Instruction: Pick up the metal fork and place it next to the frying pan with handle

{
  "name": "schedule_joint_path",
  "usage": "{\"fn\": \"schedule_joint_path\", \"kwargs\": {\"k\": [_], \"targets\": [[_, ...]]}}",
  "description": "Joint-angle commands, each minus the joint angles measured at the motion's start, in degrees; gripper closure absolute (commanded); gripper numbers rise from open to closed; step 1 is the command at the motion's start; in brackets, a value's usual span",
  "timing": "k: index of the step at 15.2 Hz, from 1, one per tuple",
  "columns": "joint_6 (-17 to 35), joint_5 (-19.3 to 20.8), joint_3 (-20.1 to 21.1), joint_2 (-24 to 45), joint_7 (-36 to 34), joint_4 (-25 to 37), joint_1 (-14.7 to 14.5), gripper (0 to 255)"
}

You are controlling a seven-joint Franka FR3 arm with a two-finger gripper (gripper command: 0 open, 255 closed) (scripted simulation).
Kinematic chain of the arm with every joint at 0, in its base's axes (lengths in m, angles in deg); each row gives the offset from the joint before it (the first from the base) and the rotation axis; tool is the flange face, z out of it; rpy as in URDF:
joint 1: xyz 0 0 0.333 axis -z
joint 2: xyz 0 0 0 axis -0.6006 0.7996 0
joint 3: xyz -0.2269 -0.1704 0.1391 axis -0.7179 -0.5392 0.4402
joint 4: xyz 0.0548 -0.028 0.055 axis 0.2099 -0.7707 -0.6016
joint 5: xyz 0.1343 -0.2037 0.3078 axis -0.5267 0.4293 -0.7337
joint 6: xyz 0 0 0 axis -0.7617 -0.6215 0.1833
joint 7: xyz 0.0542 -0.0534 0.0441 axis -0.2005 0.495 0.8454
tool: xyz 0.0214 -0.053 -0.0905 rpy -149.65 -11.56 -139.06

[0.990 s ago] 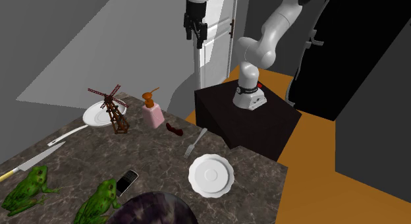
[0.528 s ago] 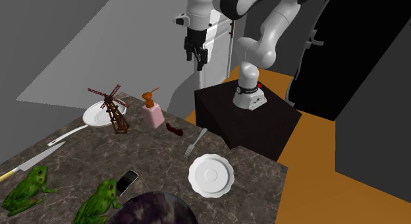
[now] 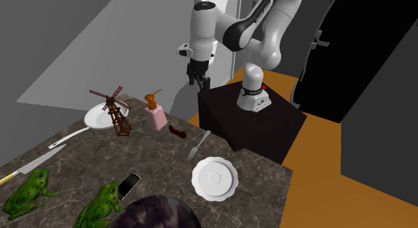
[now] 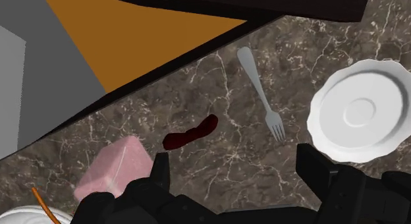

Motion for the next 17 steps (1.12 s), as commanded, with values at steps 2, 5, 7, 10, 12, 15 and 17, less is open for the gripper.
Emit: {"fn": "schedule_joint_path", "kwargs": {"k": [2, 5, 7, 10, 12, 15, 17], "targets": [[7.5, -0.1, 1.8, 4.8, -2.2, -2.4, -0.6, 0], [14.9, 0.8, 3.8, 11.4, -4.8, -3.1, -0.5, 0], [19.7, 2.1, 5.4, 16.3, -7.0, -3.0, 0.0, 0], [26.6, 6.2, 8.0, 24.2, -11.7, -2.1, 1.5, 0], [30.6, 11.3, 9.5, 29.7, -16.6, -0.8, 2.9, 0], [35.2, 23.4, 9.6, 38.5, -27.1, 2.3, 3.7, 0], [37.3, 32.2, 7.2, 44.2, -34.9, 5.1, 1.7, 0]]}}
